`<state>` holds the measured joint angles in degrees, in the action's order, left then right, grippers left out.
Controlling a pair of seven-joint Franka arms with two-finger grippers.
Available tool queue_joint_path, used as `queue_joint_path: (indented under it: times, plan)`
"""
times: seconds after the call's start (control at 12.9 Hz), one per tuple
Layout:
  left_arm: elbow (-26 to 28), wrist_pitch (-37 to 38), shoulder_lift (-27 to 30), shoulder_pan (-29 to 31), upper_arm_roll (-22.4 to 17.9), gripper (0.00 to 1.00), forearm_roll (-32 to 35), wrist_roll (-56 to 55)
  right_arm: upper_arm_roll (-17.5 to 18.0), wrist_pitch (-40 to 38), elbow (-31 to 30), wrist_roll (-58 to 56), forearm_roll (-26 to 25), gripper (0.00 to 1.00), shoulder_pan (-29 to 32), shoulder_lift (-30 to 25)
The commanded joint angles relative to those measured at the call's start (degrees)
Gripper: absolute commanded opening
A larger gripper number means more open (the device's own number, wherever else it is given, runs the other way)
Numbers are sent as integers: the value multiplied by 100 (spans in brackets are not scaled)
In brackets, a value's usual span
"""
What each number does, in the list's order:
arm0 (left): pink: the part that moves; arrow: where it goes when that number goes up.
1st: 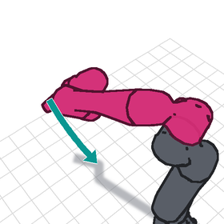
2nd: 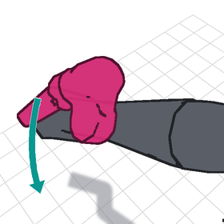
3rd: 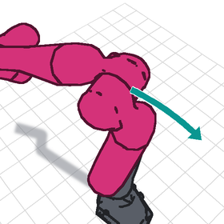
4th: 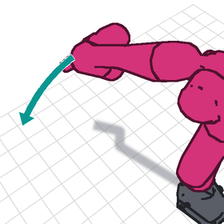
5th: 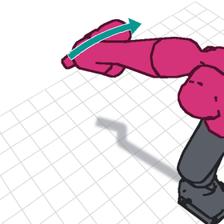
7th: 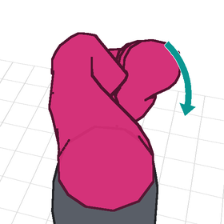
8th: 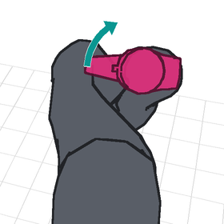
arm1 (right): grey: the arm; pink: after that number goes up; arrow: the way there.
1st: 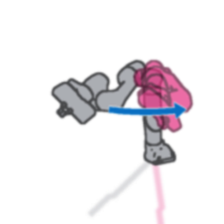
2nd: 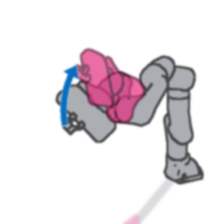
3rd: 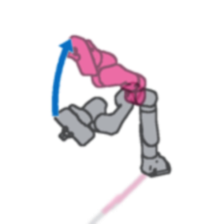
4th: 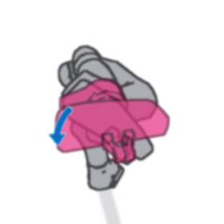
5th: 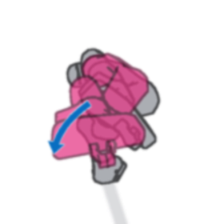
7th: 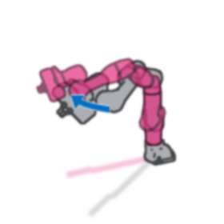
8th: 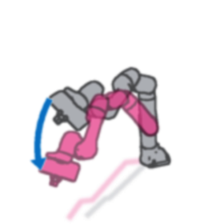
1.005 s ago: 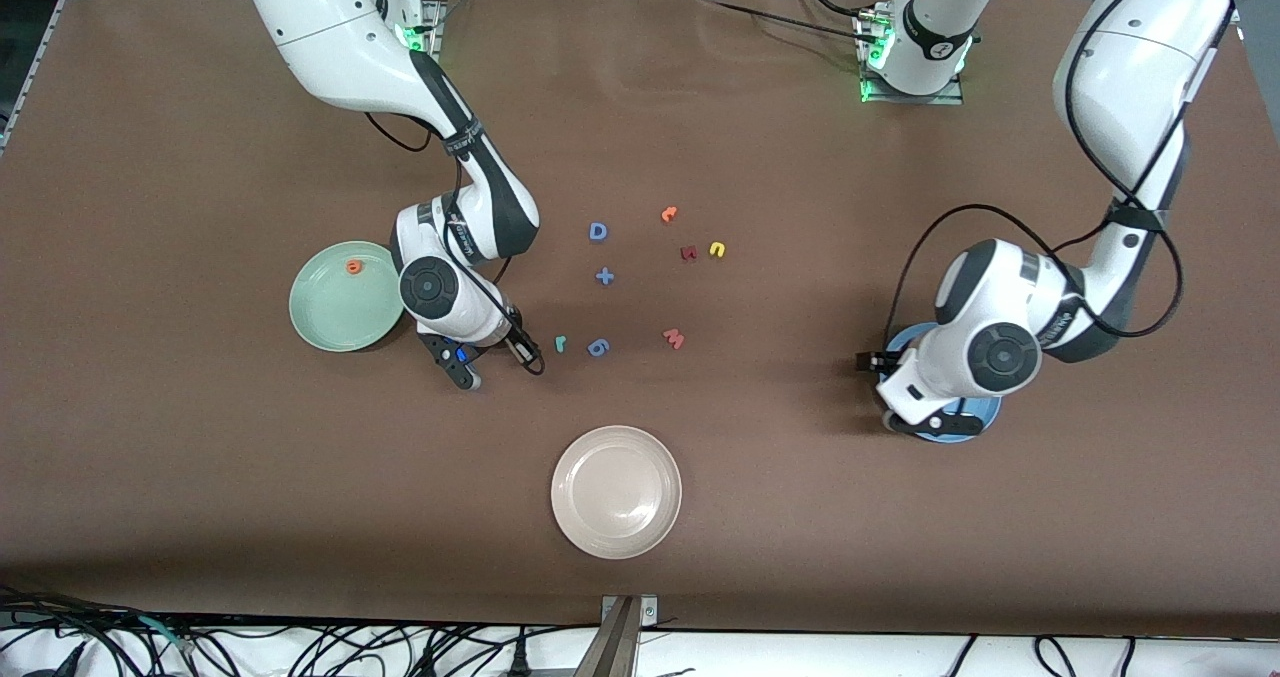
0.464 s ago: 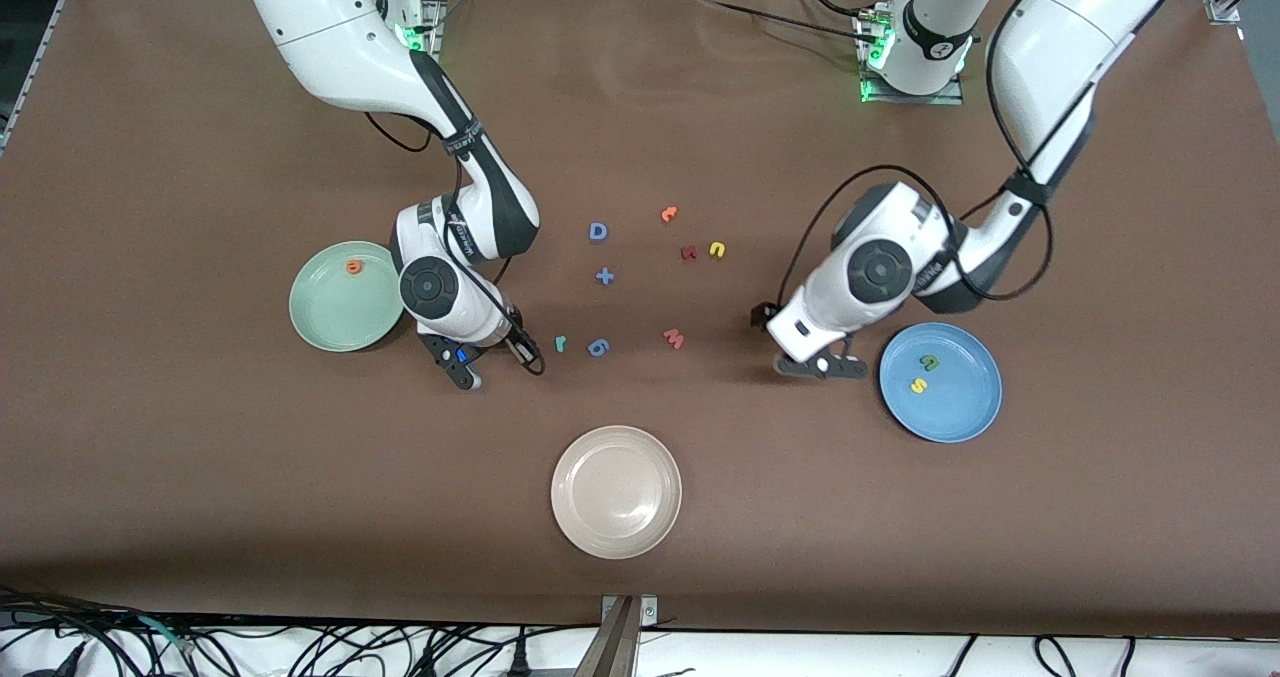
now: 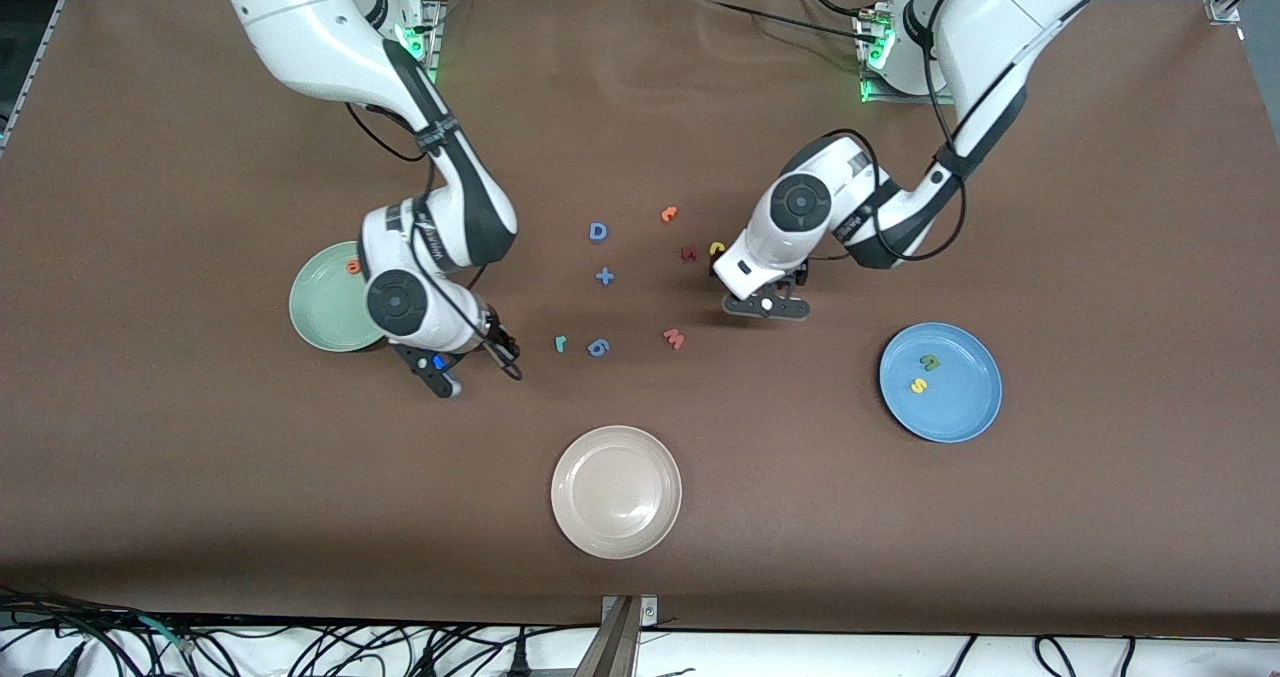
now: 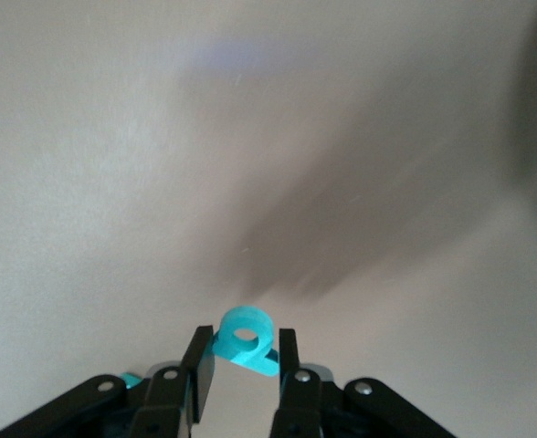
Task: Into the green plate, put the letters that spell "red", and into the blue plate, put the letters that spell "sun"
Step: 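Grasp the teal p with the right gripper while the left gripper reaches the yellow u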
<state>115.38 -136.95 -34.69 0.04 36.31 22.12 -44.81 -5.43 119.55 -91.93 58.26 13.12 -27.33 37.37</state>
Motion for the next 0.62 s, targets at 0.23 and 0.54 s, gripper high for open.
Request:
queue_joint_path:
  times: [0.23,0.54]
  plan:
    - [661,-385,296,-39,253,100,985,-1002,-967,-1320,-272,-1938,33,8,87,-599]
    - [784,-464,287,-83,350,100,1225,-1425,-1635,-1251,-983,-3319,42,6,87,-819]
